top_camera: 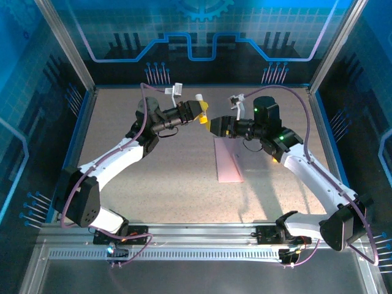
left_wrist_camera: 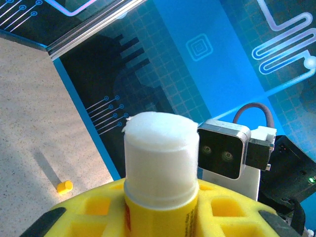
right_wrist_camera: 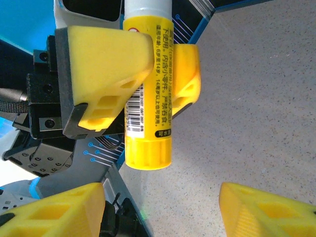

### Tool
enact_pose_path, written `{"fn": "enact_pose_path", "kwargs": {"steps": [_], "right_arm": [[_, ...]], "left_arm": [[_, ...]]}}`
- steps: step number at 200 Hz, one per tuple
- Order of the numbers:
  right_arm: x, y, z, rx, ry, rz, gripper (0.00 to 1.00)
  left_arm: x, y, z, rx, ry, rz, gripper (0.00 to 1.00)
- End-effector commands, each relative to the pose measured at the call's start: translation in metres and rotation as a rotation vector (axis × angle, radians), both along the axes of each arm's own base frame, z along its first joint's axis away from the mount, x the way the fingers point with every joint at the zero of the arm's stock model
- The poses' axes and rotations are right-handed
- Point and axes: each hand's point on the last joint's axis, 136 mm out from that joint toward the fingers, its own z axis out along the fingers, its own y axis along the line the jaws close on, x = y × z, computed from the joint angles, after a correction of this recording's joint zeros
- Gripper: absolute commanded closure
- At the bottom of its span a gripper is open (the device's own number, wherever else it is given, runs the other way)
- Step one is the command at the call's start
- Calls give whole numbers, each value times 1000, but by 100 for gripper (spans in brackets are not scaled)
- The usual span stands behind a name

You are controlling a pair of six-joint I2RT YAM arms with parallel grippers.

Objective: Place the letter into the envelope and seal it

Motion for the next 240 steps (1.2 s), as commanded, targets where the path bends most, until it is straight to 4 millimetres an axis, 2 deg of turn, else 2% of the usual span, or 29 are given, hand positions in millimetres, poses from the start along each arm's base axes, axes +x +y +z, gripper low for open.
{"fn": "enact_pose_path", "kwargs": {"steps": [1, 42, 98, 133, 189, 240], "right_arm": [[-4, 8, 2, -11, -28, 38, 37], [-2, 18, 7, -55, -67, 28, 44], [4, 38, 6, -128, -91, 32, 51], [11, 36, -1, -183, -71, 2, 53], [16, 17, -5, -265, -73, -90, 50], [19, 26, -6, -238, -68, -66, 48]], "left_arm": [[5, 4, -1, -19, 0, 24, 100], [9, 8, -8, 3, 32, 70, 100], [6, 10, -6, 12, 26, 75, 100], [5, 10, -4, 9, 22, 73, 100], [4, 12, -2, 30, 9, 82, 100], [4, 10, 2, 10, 12, 69, 100]]}}
